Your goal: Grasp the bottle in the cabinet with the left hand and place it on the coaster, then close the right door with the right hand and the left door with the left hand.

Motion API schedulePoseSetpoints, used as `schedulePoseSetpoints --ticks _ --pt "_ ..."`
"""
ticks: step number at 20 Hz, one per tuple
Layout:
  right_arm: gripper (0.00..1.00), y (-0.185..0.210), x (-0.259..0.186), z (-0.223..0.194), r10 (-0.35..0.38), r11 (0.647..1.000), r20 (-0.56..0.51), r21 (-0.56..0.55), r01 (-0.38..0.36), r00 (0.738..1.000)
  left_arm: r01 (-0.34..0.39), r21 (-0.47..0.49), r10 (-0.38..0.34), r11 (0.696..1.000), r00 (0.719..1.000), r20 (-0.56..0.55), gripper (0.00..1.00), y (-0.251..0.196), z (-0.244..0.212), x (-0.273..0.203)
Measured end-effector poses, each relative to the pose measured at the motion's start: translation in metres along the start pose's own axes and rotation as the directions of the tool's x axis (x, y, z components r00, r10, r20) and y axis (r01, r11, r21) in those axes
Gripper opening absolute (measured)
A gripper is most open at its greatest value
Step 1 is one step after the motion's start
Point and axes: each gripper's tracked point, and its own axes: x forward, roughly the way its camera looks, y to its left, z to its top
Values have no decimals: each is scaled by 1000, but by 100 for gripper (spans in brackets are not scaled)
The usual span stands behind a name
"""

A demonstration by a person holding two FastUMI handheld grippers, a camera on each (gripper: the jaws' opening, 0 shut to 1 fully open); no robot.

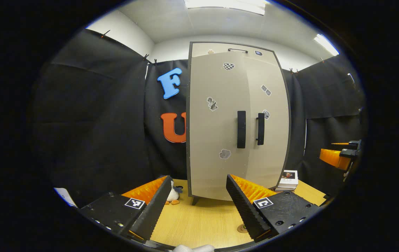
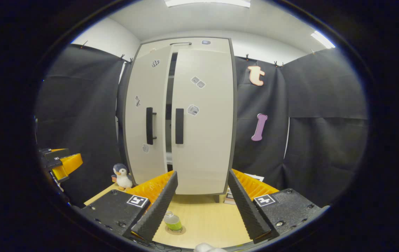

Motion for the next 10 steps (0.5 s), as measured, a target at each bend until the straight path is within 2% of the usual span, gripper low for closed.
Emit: schedulePoseSetpoints --ticks 10 --pt "95 12 -3 2 13 1000 1 -7 -13 1000 20 35 -21 999 1000 12 97 -2 5 4"
